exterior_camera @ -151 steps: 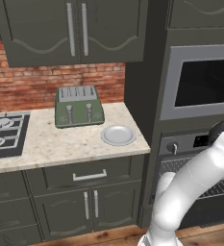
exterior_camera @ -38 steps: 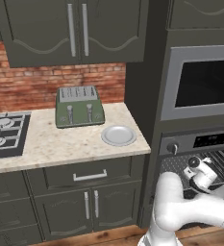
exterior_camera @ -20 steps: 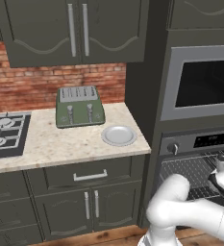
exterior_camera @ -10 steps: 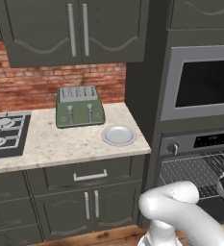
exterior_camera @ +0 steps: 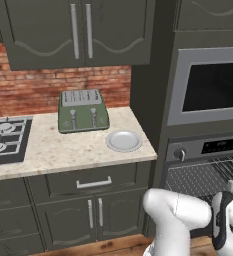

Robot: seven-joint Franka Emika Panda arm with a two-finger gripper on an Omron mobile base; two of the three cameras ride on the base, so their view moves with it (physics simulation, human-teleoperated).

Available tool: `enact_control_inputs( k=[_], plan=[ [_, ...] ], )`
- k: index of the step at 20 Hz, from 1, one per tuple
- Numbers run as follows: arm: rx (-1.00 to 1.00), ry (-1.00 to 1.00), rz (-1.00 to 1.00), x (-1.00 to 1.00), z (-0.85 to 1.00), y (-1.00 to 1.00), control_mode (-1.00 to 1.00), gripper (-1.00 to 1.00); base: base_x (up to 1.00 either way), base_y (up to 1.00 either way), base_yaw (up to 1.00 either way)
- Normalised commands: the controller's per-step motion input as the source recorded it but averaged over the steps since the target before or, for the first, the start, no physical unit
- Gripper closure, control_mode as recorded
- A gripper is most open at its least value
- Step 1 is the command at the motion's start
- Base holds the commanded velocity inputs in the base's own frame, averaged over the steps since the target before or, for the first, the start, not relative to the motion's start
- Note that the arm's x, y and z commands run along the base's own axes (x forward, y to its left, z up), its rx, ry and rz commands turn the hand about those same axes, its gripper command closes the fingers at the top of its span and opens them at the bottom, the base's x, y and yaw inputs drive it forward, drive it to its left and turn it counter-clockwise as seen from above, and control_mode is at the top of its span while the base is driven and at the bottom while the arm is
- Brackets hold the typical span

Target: Take the fish from the oven and place it on the plate on the counter.

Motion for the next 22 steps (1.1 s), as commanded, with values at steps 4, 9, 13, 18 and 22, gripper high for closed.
enact_control_inputs(
  k=[4, 9, 13, 18, 22],
  plan=[
    [0.08, -0.29, 0.0, -0.19, 1.0, 0.91, -1.0, 1.0, 0.0, 0.0, 0.0],
    [0.03, -0.13, 0.0, -0.01, 1.0, 0.96, -1.0, 1.0, 0.0, 0.0, 0.0],
    [0.0, -0.15, 0.03, 0.14, 1.0, 0.66, -1.0, 1.0, 0.0, 0.0, 0.0],
    [0.0, 0.05, 0.11, 0.2, 1.0, 0.43, -1.0, 1.0, 0.0, 0.0, 0.0],
    [-0.1, 0.26, 0.16, 0.19, 1.0, 0.63, -1.0, 1.0, 0.0, 0.0, 0.0]
  ],
)
